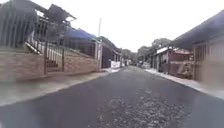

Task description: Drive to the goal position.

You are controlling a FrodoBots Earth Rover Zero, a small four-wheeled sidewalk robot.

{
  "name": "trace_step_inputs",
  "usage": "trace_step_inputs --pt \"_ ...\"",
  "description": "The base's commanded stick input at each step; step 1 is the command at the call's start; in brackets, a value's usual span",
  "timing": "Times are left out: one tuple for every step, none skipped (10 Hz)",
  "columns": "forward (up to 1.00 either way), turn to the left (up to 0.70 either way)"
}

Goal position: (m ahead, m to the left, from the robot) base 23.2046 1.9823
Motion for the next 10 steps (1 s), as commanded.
trace_step_inputs --pt "0.39 -0.71" --pt "0.46 -0.46" --pt "0.5 -0.31" --pt "0.5 0.0" --pt "0.5 0.0" --pt "0.5 0.0" --pt "0.5 0.0" --pt "0.5 0.0" --pt "0.5 0.0" --pt "0.5 0.0"
